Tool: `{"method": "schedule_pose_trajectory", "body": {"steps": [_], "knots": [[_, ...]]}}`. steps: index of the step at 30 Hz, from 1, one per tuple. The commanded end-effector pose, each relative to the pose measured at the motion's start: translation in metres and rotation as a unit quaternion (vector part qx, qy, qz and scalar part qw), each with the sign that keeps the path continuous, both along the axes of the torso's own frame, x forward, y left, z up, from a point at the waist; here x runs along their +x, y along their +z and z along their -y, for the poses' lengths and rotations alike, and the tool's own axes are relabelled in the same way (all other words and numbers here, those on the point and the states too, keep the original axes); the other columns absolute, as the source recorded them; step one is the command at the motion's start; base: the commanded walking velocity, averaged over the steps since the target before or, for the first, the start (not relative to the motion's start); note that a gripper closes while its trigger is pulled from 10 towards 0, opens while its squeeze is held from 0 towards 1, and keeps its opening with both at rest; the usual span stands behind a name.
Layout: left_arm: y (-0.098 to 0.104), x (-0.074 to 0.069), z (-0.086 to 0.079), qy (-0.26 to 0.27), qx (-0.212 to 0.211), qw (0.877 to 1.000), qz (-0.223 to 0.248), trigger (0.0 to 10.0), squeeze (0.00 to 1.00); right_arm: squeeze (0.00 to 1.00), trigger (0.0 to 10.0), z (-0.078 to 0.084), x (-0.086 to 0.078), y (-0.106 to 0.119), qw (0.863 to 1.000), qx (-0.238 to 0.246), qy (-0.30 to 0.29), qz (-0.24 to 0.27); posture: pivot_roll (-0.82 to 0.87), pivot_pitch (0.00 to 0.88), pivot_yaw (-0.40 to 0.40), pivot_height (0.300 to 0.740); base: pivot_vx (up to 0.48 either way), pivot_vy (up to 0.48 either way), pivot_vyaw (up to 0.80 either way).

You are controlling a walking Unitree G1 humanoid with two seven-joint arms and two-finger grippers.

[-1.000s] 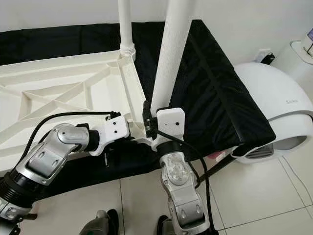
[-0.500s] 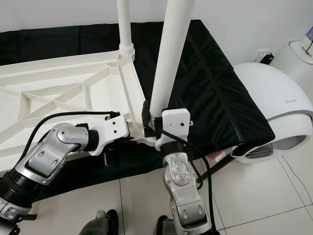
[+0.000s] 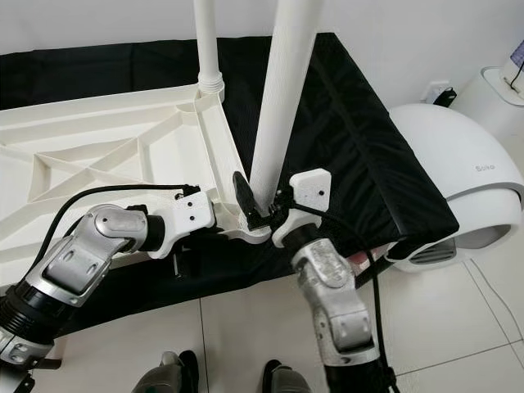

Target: Building children table

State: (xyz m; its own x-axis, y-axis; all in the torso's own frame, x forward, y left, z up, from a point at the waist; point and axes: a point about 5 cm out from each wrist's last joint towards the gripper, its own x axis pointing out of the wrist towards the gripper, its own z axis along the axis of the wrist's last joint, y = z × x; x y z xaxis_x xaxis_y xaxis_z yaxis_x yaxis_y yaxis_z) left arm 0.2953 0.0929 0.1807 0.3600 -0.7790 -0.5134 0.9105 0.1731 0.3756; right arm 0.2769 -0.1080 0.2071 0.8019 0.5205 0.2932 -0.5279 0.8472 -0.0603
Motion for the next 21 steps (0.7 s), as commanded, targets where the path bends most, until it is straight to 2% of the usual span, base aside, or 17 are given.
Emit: {"method": "schedule_pose_trajectory", "body": {"steps": [1, 4, 6, 9, 10, 21], "knots": [[-0.017, 0.001, -0.006, 0.027, 0.02, 0.999, -0.02, 10.0, 0.0, 0.0, 10.0, 0.011, 0.003, -0.007, 0.999, -0.016, 0.031, -0.022, -0.03, 0.214, -0.007, 0.74, 0.0, 0.0, 0.0], [-0.016, 0.001, -0.006, 0.028, 0.021, 0.999, -0.02, 10.0, 0.0, 0.0, 10.0, 0.012, 0.003, -0.008, 0.998, -0.025, 0.051, -0.024, -0.03, 0.215, -0.007, 0.74, 0.0, 0.0, 0.0], [-0.016, 0.001, -0.007, 0.029, 0.02, 0.999, -0.019, 10.0, 0.0, 0.0, 10.0, 0.017, 0.006, -0.007, 0.994, -0.048, 0.094, -0.021, -0.03, 0.218, -0.008, 0.74, 0.0, 0.0, 0.0], [-0.016, 0.001, -0.007, 0.03, 0.019, 0.999, -0.019, 10.0, 0.0, 0.0, 10.0, 0.022, 0.009, -0.006, 0.99, -0.06, 0.126, -0.022, -0.03, 0.217, -0.007, 0.74, 0.0, 0.0, 0.0], [-0.016, 0.001, -0.007, 0.03, 0.019, 0.999, -0.02, 10.0, 0.0, 0.0, 10.0, 0.026, 0.012, -0.004, 0.985, -0.069, 0.156, -0.022, -0.03, 0.218, -0.007, 0.74, 0.0, 0.0, 0.0], [-0.016, 0.0, -0.006, 0.03, 0.016, 0.999, -0.02, 10.0, 0.0, 0.0, 10.0, 0.027, 0.029, 0.004, 0.966, -0.11, 0.233, -0.012, -0.02, 0.214, -0.013, 0.74, 0.0, 0.0, 0.0]]}}
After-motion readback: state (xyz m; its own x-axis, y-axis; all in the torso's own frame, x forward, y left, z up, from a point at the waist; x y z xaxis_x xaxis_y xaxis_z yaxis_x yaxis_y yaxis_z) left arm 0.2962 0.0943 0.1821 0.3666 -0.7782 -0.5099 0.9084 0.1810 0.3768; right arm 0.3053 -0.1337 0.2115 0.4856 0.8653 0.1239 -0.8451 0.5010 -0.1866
